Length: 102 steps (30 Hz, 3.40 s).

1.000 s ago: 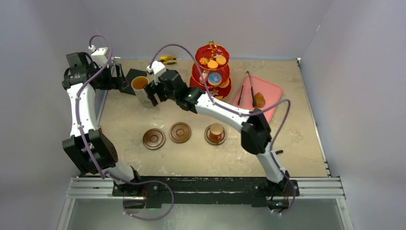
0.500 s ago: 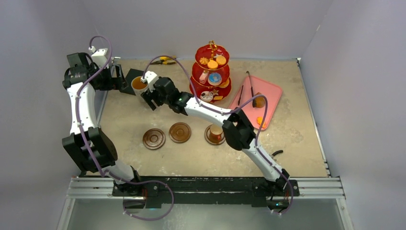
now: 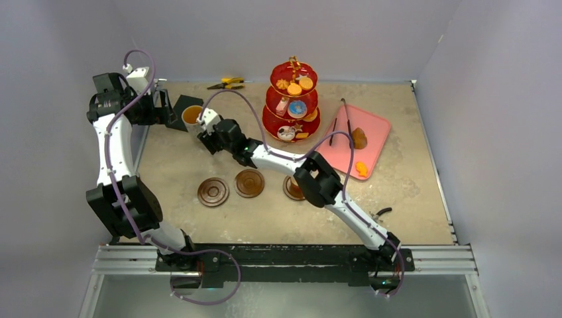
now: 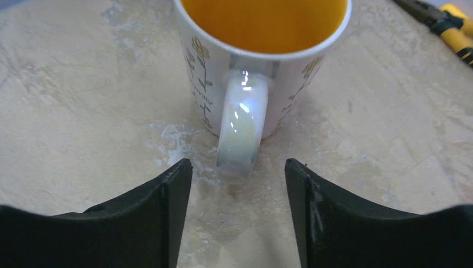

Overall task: Serve the afternoon tea
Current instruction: Pick up the cup at the center of the board, then place the cup on the coaster.

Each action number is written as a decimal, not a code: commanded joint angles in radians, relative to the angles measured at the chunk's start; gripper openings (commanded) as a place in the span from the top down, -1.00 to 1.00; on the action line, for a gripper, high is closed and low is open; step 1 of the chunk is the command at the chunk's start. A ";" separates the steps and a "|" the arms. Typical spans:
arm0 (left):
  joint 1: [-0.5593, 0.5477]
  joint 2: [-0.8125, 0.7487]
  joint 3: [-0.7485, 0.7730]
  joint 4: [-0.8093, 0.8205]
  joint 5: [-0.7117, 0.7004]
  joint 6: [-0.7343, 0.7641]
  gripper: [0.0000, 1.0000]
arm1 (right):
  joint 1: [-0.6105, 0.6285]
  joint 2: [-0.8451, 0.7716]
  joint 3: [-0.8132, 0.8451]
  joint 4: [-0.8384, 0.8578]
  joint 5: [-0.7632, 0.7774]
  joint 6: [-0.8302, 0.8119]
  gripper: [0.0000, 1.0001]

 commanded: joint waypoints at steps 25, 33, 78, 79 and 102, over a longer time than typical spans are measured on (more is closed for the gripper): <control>0.020 -0.028 -0.011 0.020 -0.030 0.045 -0.95 | -0.006 -0.080 -0.079 0.324 -0.006 0.011 1.00; 0.020 -0.048 -0.015 0.014 -0.027 0.043 -0.95 | -0.006 -0.329 -0.304 0.403 -0.009 0.033 1.00; 0.020 -0.084 -0.020 -0.007 0.036 0.029 -0.94 | 0.165 -1.088 -1.494 0.729 0.196 0.262 1.00; 0.020 -0.084 -0.019 -0.007 0.036 0.030 -0.94 | 0.168 -1.082 -1.504 0.743 0.192 0.262 1.00; 0.020 -0.080 -0.019 -0.009 0.046 0.033 -0.94 | 0.220 -0.968 -1.594 0.831 0.267 0.231 0.50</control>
